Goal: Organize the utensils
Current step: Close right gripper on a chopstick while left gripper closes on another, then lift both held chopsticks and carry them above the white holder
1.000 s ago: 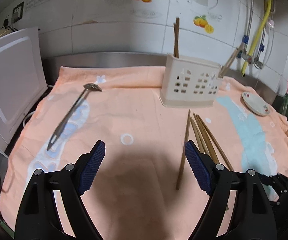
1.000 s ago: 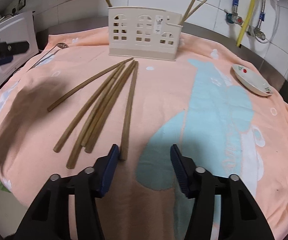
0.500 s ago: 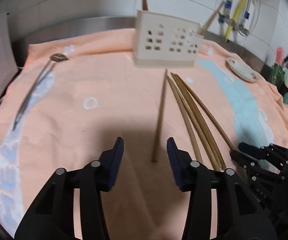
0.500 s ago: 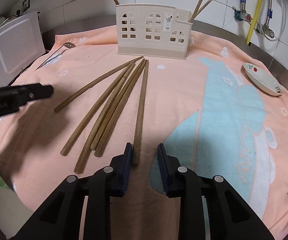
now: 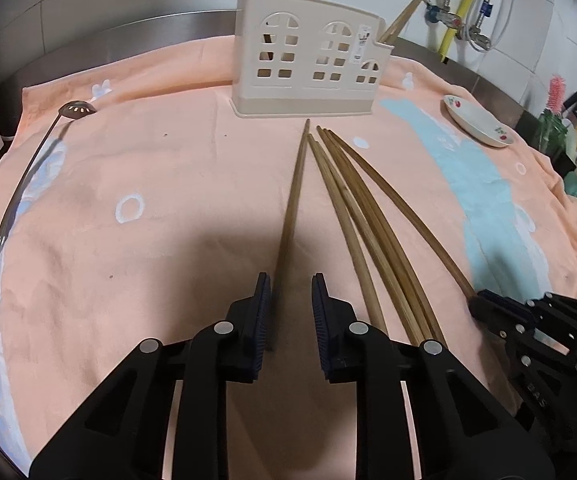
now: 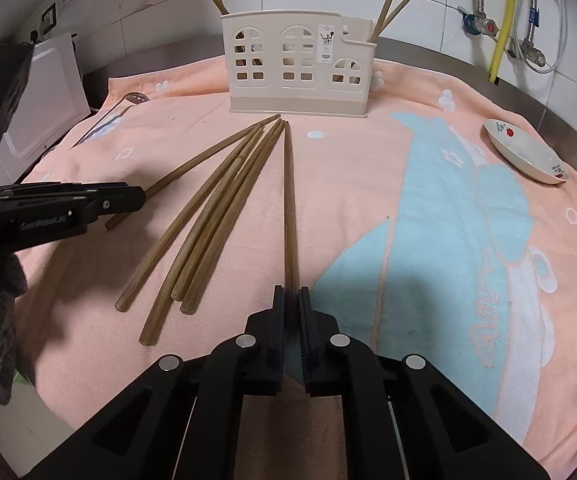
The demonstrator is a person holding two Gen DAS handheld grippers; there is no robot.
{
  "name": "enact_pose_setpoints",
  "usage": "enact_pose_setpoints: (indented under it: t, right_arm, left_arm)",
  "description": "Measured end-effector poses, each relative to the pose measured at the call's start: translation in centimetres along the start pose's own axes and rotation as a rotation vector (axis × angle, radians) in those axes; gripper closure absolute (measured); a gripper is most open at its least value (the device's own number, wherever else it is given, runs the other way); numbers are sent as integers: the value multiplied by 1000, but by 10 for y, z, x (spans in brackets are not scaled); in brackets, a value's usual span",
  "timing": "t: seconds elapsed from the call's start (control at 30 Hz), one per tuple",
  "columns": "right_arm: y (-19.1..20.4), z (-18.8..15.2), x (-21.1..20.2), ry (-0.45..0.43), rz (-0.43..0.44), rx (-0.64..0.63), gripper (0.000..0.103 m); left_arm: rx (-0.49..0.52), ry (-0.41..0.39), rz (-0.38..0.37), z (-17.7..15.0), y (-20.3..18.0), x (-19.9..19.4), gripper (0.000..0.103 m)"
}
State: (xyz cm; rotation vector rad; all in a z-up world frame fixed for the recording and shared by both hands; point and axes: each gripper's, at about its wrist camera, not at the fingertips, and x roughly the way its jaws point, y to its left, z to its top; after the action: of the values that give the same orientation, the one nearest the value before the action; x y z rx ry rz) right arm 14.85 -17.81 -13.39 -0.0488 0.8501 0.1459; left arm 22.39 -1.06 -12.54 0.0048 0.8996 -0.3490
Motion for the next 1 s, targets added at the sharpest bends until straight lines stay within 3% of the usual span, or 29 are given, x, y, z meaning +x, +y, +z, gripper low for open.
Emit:
enact_pose_setpoints:
  t: [0.3, 0.67, 0.87, 1.0]
  right_arm:
    - [-1, -1, 1, -3, 11, 4, 96]
    - [-1, -1, 1, -4, 12, 2, 96]
    - [-1, 0, 2, -9, 17, 3, 96]
    - [-4, 1, -3, -16, 26, 9, 96]
  left_arm:
    - [-2, 28, 9, 1, 4, 10, 92]
    - [-10, 44, 6, 6, 5, 15, 92]
    - [32, 43, 57, 7, -4, 17, 95]
    - [10, 23, 13, 12, -3, 8, 97]
